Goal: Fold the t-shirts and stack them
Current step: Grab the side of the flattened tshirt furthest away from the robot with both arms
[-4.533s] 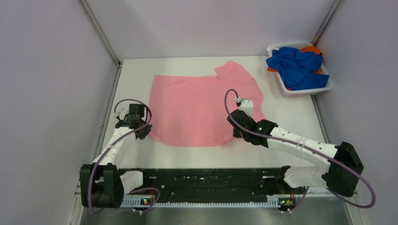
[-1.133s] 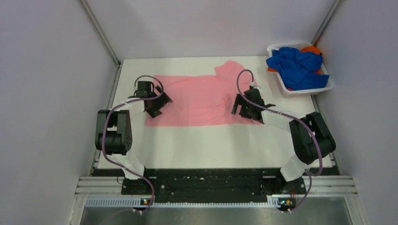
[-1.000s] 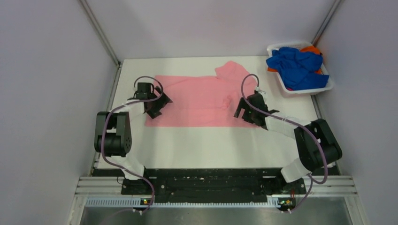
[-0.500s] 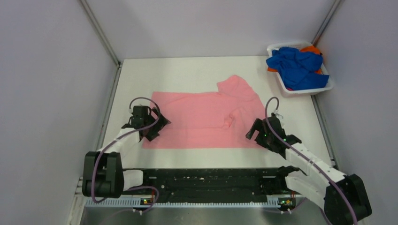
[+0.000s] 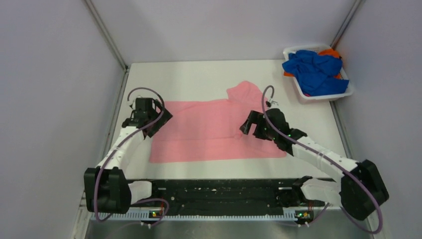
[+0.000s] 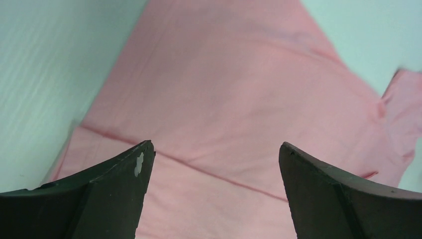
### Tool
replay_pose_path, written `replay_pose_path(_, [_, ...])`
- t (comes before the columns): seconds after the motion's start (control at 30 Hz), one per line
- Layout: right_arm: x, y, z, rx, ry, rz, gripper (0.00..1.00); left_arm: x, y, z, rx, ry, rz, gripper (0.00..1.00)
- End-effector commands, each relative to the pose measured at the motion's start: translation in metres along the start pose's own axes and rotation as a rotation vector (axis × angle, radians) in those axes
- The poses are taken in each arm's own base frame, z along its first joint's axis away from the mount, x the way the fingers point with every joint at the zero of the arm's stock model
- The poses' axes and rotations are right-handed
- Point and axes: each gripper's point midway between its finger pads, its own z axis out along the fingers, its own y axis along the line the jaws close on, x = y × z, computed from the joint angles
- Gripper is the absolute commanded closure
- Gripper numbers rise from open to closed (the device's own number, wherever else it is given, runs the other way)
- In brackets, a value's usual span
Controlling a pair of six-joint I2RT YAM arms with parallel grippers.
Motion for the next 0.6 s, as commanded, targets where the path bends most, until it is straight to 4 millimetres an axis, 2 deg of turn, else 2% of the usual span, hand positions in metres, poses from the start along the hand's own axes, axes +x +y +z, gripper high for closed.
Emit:
replay_pose_path(0.0, [0.002, 0.045, 0.037, -0.104, 0.025, -0.056, 0.01, -0.043, -0.007, 0.000, -0.072, -0.114, 0.018, 0.01])
replay_pose_path(0.17, [-0.007, 0.073, 0.079, -0.142, 0.042, -0.097, 0.01, -0.069, -0.012, 0.020, -0.117, -0.130, 0.018, 0.01])
replay_pose_path(0.33, [-0.011, 0.087, 0.122, -0.140, 0.051, -0.118, 0.01, -0.089, -0.008, 0.060, -0.151, -0.071, -0.008, 0.01])
replay_pose_path(0.47, [-0.017, 0.091, 0.141, -0.114, 0.058, -0.151, 0.01, -0.108, -0.011, 0.087, -0.208, -0.048, 0.021, 0.01])
replay_pose_path(0.57, [-0.034, 0.092, 0.149, -0.073, 0.022, -0.190, 0.01, -0.116, -0.011, 0.106, -0.242, -0.020, 0.035, 0.03])
